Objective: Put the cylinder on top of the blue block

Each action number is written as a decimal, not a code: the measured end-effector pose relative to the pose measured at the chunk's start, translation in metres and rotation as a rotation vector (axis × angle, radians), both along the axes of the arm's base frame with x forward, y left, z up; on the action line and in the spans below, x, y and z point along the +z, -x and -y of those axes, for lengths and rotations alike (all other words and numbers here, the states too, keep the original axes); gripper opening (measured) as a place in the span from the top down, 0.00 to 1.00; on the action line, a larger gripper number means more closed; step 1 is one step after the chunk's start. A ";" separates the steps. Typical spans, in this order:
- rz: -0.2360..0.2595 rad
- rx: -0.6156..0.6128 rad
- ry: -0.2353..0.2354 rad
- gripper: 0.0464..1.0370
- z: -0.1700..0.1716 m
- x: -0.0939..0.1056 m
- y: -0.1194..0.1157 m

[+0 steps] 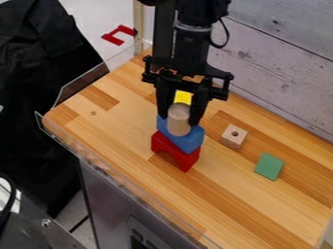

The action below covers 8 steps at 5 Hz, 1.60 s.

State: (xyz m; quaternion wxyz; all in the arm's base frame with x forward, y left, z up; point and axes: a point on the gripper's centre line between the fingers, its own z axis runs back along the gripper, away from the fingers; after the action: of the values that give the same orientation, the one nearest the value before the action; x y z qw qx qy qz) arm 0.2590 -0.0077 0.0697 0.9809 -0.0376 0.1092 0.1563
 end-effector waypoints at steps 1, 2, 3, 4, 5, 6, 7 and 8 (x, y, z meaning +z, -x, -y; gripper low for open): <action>-0.010 0.027 -0.006 0.16 -0.003 0.001 -0.002; -0.013 0.056 -0.010 0.03 -0.004 0.001 -0.002; 0.019 0.067 -0.009 0.04 -0.004 0.012 -0.008; 0.070 0.076 -0.029 0.04 -0.007 0.032 -0.015; 0.127 0.087 -0.039 0.04 -0.012 0.048 -0.023; 0.151 0.103 -0.035 0.04 -0.026 0.049 -0.028; 0.191 0.109 -0.072 0.04 -0.035 0.034 -0.041; 0.193 0.101 -0.109 0.04 -0.046 0.021 -0.046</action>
State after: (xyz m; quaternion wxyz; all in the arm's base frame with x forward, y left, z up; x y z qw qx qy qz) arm 0.3053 0.0380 0.0912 0.9783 -0.0046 0.0034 0.2070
